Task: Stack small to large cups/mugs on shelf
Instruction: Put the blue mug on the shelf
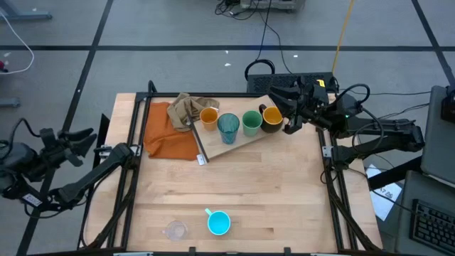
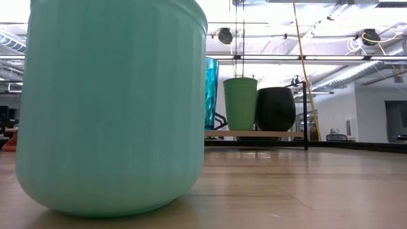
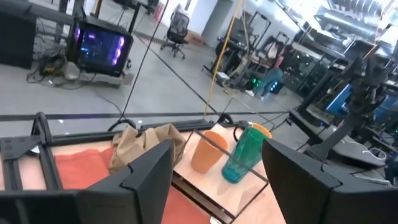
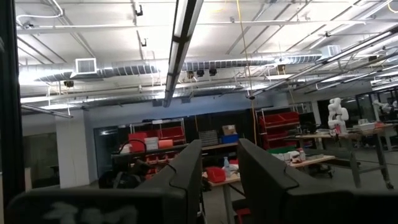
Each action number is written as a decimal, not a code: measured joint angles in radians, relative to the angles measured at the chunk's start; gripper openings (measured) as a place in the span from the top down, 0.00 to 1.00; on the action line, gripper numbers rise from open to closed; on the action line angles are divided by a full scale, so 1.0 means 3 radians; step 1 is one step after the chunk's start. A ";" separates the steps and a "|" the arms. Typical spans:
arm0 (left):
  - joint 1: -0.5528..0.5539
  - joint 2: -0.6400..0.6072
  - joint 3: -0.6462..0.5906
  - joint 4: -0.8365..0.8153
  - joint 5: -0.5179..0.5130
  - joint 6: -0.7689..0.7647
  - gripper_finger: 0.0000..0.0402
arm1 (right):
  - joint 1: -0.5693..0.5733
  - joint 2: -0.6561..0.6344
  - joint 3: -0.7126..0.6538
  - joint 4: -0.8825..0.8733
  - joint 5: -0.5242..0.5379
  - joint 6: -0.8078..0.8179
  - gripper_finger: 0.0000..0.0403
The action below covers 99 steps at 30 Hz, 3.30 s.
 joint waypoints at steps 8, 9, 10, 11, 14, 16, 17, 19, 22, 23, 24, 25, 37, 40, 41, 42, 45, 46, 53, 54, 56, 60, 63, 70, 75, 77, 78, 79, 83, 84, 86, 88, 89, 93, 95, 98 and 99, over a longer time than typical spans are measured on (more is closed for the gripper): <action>0.0000 0.0000 -0.0210 0.0007 0.0004 -0.0063 0.39 | 0.0082 0.0051 0.0004 -0.0018 -0.0168 0.0389 0.76; 0.0000 0.0000 -0.0244 0.0012 0.0004 -0.0066 0.39 | 0.0119 0.0079 0.0007 -0.0020 -0.0282 0.0451 0.76; 0.0000 0.0000 -0.0275 0.0020 0.0004 -0.0069 0.39 | 0.0170 0.0128 0.0030 -0.0052 -0.0365 0.0494 0.76; 0.0000 0.0000 -0.0303 0.0026 0.0004 -0.0071 0.39 | 0.0238 0.0201 0.0092 -0.0087 -0.0404 0.0518 0.76; 0.0000 0.0000 -0.0375 0.0106 0.0004 -0.0071 0.39 | 0.0460 0.0482 0.0469 -0.0360 -0.0420 0.0415 0.76; 0.0000 0.0000 -0.0408 0.0194 0.0003 -0.0070 0.39 | 0.0603 0.0724 0.0874 -0.0746 -0.0420 0.0213 0.76; 0.0000 0.0000 -0.0421 0.0250 0.0003 -0.0067 0.39 | 0.0654 0.0834 0.1066 -0.1005 -0.0420 0.0107 0.76; 0.0000 0.0000 -0.0443 0.0354 0.0003 -0.0048 0.39 | 0.0725 0.1051 0.1400 -0.1540 -0.0425 -0.0053 0.76; 0.0000 0.0000 -0.0451 0.0432 0.0002 -0.0022 0.39 | 0.0765 0.1265 0.1644 -0.2071 -0.0423 -0.0077 0.76; 0.0000 0.0000 -0.0451 0.0433 0.0001 -0.0013 0.39 | 0.0765 0.1305 0.1669 -0.2143 -0.0426 -0.0023 0.76; 0.0000 0.0000 -0.0451 0.0431 0.0001 -0.0008 0.39 | 0.0764 0.1331 0.1671 -0.2166 -0.0436 0.0053 0.76; 0.0000 0.0000 -0.0451 0.0431 0.0001 -0.0015 0.39 | 0.0764 0.1353 0.1672 -0.2202 -0.0460 0.0129 0.76; 0.0000 0.0000 -0.0451 0.0426 0.0002 -0.0085 0.39 | 0.0787 0.1729 0.1675 -0.3030 -0.1304 0.0921 0.76; 0.0000 0.0000 -0.0451 0.0424 0.0001 -0.0109 0.39 | 0.0839 0.1840 0.1675 -0.3028 -0.1311 0.0974 0.76; 0.0000 0.0000 -0.0451 0.0423 0.0001 -0.0122 0.39 | 0.0862 0.1884 0.1675 -0.3020 -0.1312 0.0994 0.76; 0.0000 0.0000 -0.0451 0.0423 0.0001 -0.0131 0.39 | 0.0880 0.1932 0.1675 -0.2990 -0.1312 0.1034 0.76; -0.0001 0.0000 -0.0449 0.0421 0.0000 -0.0151 0.39 | 0.0944 0.2111 0.1675 -0.2858 -0.1457 0.1149 0.76; 0.0000 0.0000 -0.0449 0.0421 -0.0001 -0.0153 0.39 | 0.0958 0.2175 0.1675 -0.2798 -0.1553 0.1188 0.76; -0.0001 0.0000 -0.0449 0.0402 -0.0002 -0.0147 0.39 | 0.0939 0.2451 0.1672 -0.2726 -0.2090 0.1339 0.76; -0.0001 0.0000 -0.0449 0.0379 -0.0006 -0.0147 0.39 | 0.0936 0.2452 0.1672 -0.2709 -0.2089 0.1375 0.76; -0.0001 0.0000 -0.0449 0.0340 -0.0018 -0.0148 0.39 | 0.0926 0.2442 0.1672 -0.2633 -0.2088 0.1419 0.76; -0.0001 0.0000 -0.0449 0.0328 -0.0020 -0.0156 0.39 | 0.0910 0.2378 0.1672 -0.2599 -0.2092 0.1387 0.76; -0.0001 0.0000 -0.0449 0.0341 -0.0031 -0.0171 0.39 | 0.0850 0.2326 0.1672 -0.2600 -0.2090 0.1278 0.76; -0.0001 0.0000 -0.0449 0.0343 -0.0031 -0.0238 0.39 | 0.0649 0.2244 0.1672 -0.2570 -0.2088 0.1002 0.76; -0.0001 0.0000 -0.0449 0.0344 -0.0126 -0.0236 0.39 | 0.0599 0.2246 0.1672 -0.2409 -0.2084 0.0926 0.76; -0.0001 0.0000 -0.0449 0.0344 -0.0190 -0.0234 0.39 | 0.0603 0.2244 0.1672 -0.2340 -0.2087 0.0870 0.76; -0.0001 0.0000 -0.0449 0.0344 -0.0204 -0.0231 0.39 | 0.0603 0.2244 0.1672 -0.2289 -0.2088 0.0871 0.76; -0.0001 0.0000 -0.0449 0.0344 -0.0207 -0.0226 0.39 | 0.0603 0.2246 0.1672 -0.2221 -0.2089 0.0909 0.76; -0.0001 0.0000 -0.0449 0.0344 -0.0152 -0.0073 0.39 | 0.0603 0.2246 0.1672 -0.1854 -0.2087 0.1292 0.76; -0.0001 0.0000 -0.0449 0.0344 -0.0130 -0.0002 0.39 | 0.0621 0.2246 0.1672 -0.1771 -0.2084 0.1388 0.76; -0.0009 0.0000 -0.0449 0.0343 -0.0116 0.0134 0.39 | 0.0684 0.2246 0.1672 -0.1646 -0.2065 0.1449 0.76; -0.0011 0.0000 -0.0449 0.0314 -0.0068 0.0276 0.39 | 0.0785 0.2246 0.1672 -0.1623 -0.1900 0.1401 0.76; -0.0013 0.0000 -0.0449 0.0279 -0.0007 0.0349 0.39 | 0.0845 0.2246 0.1672 -0.1628 -0.1744 0.1368 0.76; -0.0010 0.0000 -0.0449 0.0141 0.0239 0.0433 0.39 | 0.1026 0.2247 0.1672 -0.1627 -0.1205 0.1386 0.75; -0.0011 0.0000 -0.0449 0.0147 0.0313 0.0391 0.39 | 0.1081 0.2254 0.1672 -0.1684 -0.1039 0.1448 0.72; -0.0010 0.0000 -0.0449 0.0164 0.0352 0.0402 0.39 | 0.1146 0.2271 0.1670 -0.1855 -0.0919 0.1568 0.66; -0.0011 0.0000 -0.0449 0.0163 0.0352 0.0428 0.39 | 0.1174 0.2272 0.1670 -0.1918 -0.0863 0.1624 0.63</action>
